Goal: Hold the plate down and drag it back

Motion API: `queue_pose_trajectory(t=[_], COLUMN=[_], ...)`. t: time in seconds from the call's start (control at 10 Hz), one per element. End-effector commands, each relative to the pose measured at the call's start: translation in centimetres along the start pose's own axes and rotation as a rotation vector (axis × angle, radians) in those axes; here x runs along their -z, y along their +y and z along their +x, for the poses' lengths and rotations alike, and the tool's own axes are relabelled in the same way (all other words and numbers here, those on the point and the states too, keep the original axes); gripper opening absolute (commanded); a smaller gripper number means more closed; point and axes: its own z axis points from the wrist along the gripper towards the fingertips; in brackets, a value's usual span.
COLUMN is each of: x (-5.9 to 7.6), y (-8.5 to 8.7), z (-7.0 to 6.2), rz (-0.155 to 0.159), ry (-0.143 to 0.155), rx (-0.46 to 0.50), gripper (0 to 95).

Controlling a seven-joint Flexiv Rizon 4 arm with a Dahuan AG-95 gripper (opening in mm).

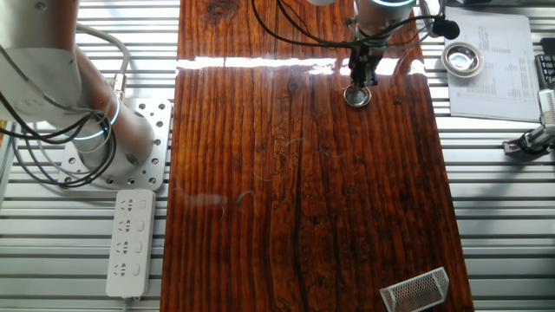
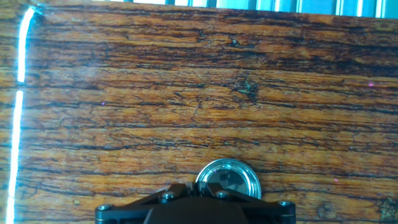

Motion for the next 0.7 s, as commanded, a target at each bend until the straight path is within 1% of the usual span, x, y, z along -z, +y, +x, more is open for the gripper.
queue_pose_trajectory(t=[0.1, 0.3, 0.5, 0.7], x=[-0.12, -0.1, -0.05, -0.05], y=[0.35, 0.5, 0.54, 0.73], z=[0.05, 0.06, 0.06, 0.08], rz=[-0.006, 0.012, 0.004, 0.004], ry=[-0.005, -0.006, -0.006, -0.006], rx=[-0.012, -0.006, -0.009, -0.011], gripper=[0.0, 0.0, 0.0, 0.0])
